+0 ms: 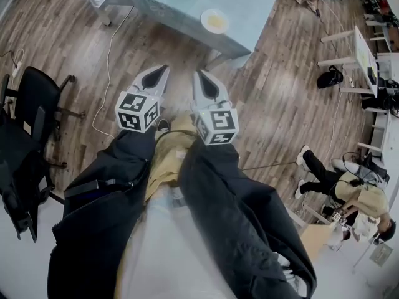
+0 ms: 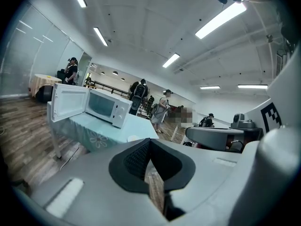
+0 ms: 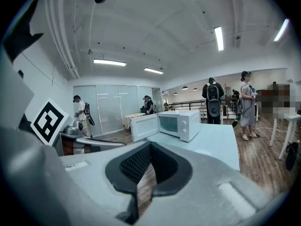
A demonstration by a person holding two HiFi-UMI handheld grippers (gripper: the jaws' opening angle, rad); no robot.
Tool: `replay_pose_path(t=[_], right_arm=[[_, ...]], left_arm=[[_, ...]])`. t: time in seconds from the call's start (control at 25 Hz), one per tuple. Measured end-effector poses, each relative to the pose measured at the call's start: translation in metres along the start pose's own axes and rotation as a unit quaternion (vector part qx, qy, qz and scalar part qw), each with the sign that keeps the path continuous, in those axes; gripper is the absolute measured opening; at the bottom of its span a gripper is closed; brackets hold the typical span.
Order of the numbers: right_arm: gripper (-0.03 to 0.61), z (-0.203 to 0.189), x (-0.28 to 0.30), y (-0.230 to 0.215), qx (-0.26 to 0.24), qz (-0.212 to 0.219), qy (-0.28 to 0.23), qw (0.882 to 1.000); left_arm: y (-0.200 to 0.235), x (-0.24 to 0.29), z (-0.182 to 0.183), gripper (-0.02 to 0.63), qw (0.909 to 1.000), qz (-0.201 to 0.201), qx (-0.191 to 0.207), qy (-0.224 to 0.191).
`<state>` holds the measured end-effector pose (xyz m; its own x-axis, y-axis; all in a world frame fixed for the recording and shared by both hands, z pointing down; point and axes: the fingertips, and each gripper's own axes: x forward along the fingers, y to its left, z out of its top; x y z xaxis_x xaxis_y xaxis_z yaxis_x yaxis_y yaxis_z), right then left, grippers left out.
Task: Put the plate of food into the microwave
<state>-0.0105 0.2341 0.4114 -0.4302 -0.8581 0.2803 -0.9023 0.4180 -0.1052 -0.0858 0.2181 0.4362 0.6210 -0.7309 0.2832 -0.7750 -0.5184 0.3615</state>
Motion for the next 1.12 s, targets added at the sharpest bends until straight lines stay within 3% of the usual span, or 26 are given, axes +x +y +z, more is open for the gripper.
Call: replay_pose_path(t=[0.28,0.48,0.72,1.12], right_arm=[[-0.002,-0.007,0.018,-0.019,0.015,0.0,0.006,1.0],[-0.002,0.002,0.056,-0.051,0.023,-0.018,-0.001,1.0],[-0.002,0.023,0.111,-0.096,0.021,-0.014,-0.004,1.0],[-0.002,0.044,0.192,-0.189,0.018,-0.021,0.024,0.999]], left_arm=[[0.012,0.017,-0.006,0.002,0.9999,0.006,-0.005,0.014],[0.04,0.043,0.008,0.002,0.9996,0.025,-0.004,0.015],[0.068,0.101,0.037,0.002,0.9992,0.035,-0.004,0.019],[0.078,0.221,0.062,0.002,0.9979,0.009,-0.017,0.062]])
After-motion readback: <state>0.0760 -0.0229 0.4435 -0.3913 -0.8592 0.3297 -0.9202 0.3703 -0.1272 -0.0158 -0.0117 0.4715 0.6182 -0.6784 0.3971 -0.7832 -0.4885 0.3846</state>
